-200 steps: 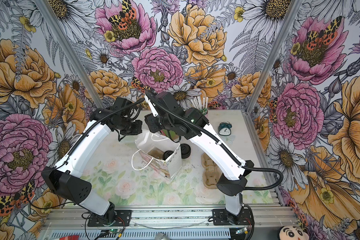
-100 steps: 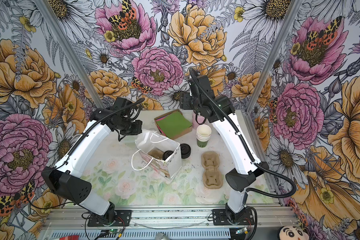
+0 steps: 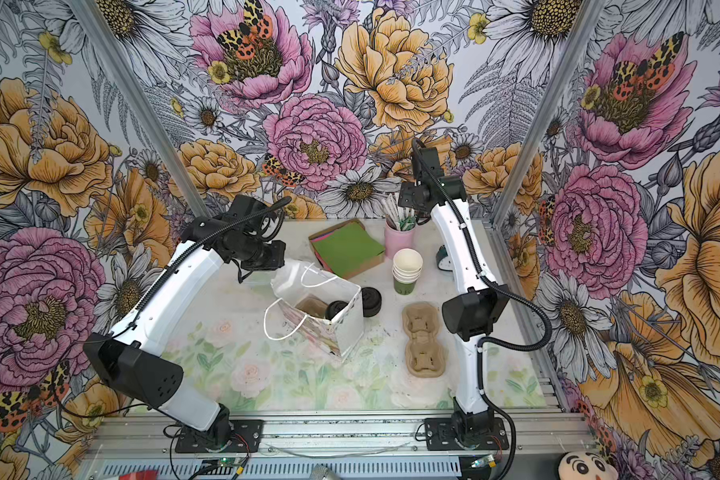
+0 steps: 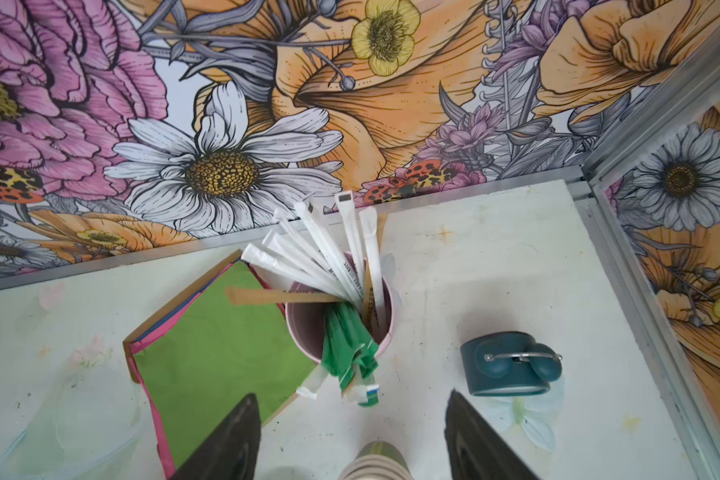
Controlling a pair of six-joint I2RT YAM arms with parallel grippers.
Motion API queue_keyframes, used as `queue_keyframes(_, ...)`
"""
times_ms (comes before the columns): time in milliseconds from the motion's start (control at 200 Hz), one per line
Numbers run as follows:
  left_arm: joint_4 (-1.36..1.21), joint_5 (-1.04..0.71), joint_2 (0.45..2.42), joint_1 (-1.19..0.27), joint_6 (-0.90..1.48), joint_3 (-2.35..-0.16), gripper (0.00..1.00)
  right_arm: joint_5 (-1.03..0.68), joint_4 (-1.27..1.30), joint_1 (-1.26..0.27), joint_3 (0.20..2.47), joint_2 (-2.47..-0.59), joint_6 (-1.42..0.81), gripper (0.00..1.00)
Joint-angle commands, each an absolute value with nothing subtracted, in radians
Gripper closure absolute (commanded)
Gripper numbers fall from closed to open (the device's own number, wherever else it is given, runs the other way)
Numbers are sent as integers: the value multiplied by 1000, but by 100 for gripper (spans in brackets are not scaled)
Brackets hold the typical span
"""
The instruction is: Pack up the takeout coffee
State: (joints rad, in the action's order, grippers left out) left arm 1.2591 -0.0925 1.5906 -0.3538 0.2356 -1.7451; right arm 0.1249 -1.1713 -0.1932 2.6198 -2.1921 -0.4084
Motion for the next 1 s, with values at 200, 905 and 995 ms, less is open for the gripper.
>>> queue_keyframes(200, 1276, -68, 1565, -368, 255, -1707, 100, -37, -1137, -125, 2867, -2425, -347, 42)
queue_keyframes(905, 1272, -67, 1578, -376, 246, -1722, 100, -53, -1095, -127, 2796, -2417, -359, 57)
queue_keyframes(995, 1273, -63, 1577, -374, 253, -1725, 100, -59, -1096, -129, 2732, -2371, -358, 58)
